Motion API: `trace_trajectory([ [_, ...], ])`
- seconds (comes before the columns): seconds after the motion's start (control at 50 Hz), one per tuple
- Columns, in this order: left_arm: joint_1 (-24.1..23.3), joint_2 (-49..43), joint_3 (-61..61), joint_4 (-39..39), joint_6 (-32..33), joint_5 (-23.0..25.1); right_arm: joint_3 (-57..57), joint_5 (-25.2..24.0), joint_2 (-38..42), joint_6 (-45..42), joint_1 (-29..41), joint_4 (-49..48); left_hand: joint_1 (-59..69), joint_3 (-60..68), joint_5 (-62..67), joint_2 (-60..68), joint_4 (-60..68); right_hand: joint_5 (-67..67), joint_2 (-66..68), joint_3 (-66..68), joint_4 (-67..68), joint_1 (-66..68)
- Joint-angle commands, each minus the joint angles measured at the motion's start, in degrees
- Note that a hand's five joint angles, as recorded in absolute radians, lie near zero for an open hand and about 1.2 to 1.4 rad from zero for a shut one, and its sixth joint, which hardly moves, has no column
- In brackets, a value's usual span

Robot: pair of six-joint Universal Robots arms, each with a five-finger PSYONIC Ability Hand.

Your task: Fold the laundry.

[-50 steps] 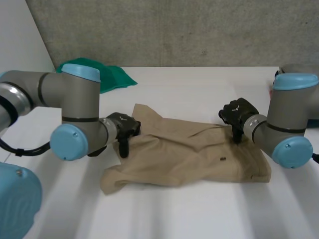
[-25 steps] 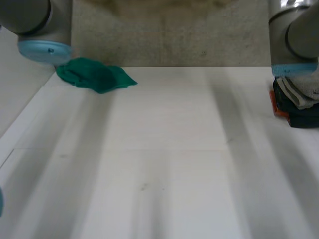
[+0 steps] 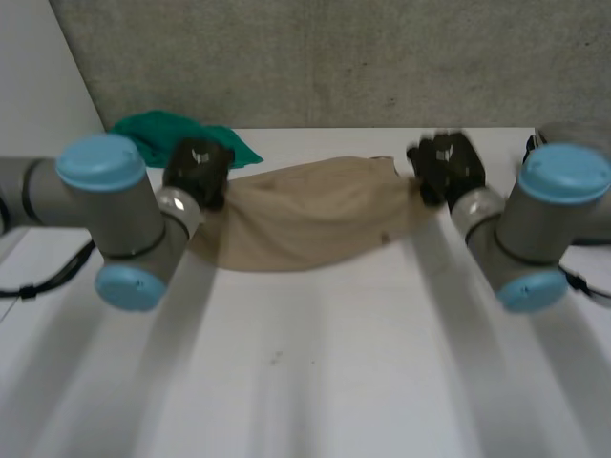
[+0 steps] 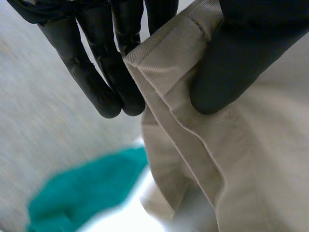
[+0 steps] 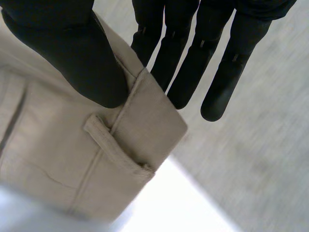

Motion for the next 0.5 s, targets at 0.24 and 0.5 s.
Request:
trace_trajectory([
  [0.24, -0.9, 12.6, -10.6, -16.1, 1.3, 0.3, 14.7, -0.3, -12.4, -2.5, -1.3, 15.9, -36.6, -37.8, -36.2, -37.8, -37.8, 13.5, 12.9, 12.0, 11.4, 16.0],
  [0.5, -2.5, 10.7, -16.8, -11.1, 5.5, 1.2, 15.8, 0.2, -12.8, -0.5, -2.4, 17.3, -20.8, -22.0, -20.4, -22.0, -22.1, 13.5, 12.9, 12.0, 11.4, 16.0],
])
